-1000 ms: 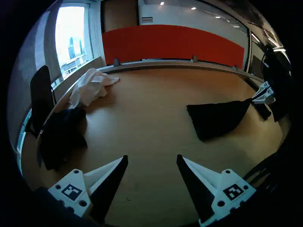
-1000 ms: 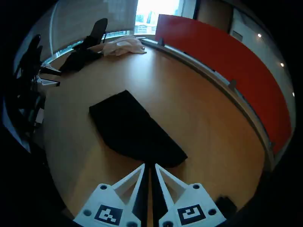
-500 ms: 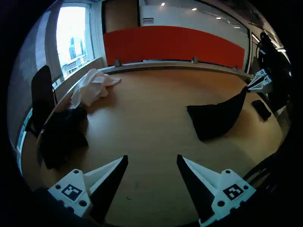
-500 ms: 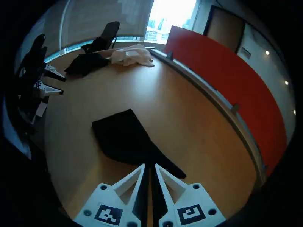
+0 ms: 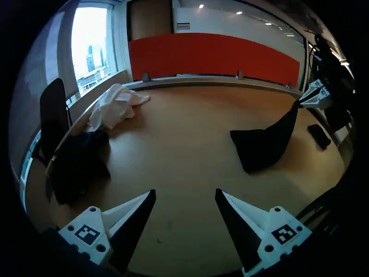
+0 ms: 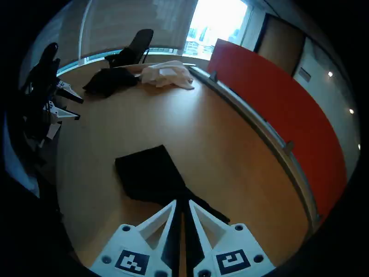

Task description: Fold towel

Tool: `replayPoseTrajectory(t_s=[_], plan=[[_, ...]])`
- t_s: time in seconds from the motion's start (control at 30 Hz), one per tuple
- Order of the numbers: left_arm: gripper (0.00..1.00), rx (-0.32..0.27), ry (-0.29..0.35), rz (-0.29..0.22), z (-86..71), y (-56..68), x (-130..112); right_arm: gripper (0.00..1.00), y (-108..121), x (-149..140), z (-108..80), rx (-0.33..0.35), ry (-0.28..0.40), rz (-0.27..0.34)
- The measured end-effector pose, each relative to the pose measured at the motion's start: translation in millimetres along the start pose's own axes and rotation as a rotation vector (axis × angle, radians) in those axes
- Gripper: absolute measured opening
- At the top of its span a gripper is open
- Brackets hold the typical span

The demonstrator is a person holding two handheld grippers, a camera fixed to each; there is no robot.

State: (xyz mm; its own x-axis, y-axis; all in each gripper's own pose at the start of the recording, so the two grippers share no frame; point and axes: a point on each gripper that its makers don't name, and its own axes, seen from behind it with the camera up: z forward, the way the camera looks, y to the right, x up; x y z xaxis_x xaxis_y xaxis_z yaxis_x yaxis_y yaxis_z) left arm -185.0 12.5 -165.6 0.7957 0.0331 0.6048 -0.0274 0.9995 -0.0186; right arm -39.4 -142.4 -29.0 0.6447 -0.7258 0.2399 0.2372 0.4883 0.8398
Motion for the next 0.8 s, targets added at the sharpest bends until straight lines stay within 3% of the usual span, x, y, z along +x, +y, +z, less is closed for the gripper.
replayPoseTrajectory(t_s=[0.4, 0.8], plan=[[0.96, 0.008, 0.007, -0.009, -3.0, -5.8, 0.4, 0.03, -9.4, 21.4, 12.7, 0.033, 0.018, -0.032], [0.96, 0.029, 0.016, -0.043, -12.6, -15.5, -2.5, 0.03, -51.5, 53.0, 58.4, 0.141, 0.031, -0.066]])
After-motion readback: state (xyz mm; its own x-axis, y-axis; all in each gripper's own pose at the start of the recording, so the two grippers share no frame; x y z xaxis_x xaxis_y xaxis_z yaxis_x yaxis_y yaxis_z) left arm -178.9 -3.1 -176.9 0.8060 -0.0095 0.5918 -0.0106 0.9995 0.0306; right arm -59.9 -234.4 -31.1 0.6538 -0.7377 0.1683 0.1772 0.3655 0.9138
